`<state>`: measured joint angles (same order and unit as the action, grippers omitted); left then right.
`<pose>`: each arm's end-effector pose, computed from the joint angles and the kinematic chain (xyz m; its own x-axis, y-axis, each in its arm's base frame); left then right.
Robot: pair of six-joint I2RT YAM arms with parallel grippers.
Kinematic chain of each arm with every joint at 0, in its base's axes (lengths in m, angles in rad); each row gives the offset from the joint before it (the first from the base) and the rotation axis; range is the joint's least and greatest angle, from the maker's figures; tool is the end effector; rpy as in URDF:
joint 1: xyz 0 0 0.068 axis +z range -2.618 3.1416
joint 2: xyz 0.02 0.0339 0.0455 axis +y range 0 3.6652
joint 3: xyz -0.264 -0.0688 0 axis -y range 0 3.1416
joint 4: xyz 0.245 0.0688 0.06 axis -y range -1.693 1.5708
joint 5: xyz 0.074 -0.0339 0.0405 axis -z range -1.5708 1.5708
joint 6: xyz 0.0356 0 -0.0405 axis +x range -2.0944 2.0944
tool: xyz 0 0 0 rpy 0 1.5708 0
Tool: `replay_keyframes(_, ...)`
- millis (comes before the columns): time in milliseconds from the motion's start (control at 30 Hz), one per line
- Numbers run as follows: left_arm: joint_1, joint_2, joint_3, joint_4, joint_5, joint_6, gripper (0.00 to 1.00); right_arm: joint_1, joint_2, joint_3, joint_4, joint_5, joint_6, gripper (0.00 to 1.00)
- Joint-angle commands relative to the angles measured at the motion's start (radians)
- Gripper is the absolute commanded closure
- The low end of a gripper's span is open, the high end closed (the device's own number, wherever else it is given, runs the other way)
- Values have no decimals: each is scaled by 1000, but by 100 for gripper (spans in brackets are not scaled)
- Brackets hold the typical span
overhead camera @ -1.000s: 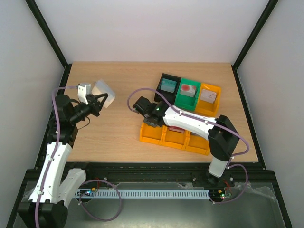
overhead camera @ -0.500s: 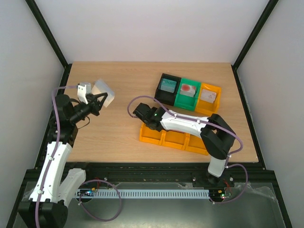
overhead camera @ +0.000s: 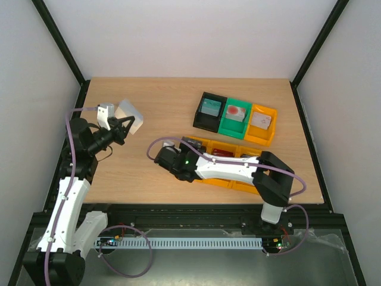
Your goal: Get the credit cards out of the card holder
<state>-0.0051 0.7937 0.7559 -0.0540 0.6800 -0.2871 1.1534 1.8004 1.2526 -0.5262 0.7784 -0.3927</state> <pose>0.1831 -0.0233 0.3431 -0.2663 -0.2188 -0.9387 0.5784 0.7428 -0.3373 0.1720 0.3261 0.2069 -0.1321 -0.9700 -0.2041 -0.6124 0.2418 -0.7527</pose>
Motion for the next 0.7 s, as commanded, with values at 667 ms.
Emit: replay_keyframes(667, 55, 1, 25, 37, 13, 6, 98, -77, -300, -164, 1923, 70, -1590, 98)
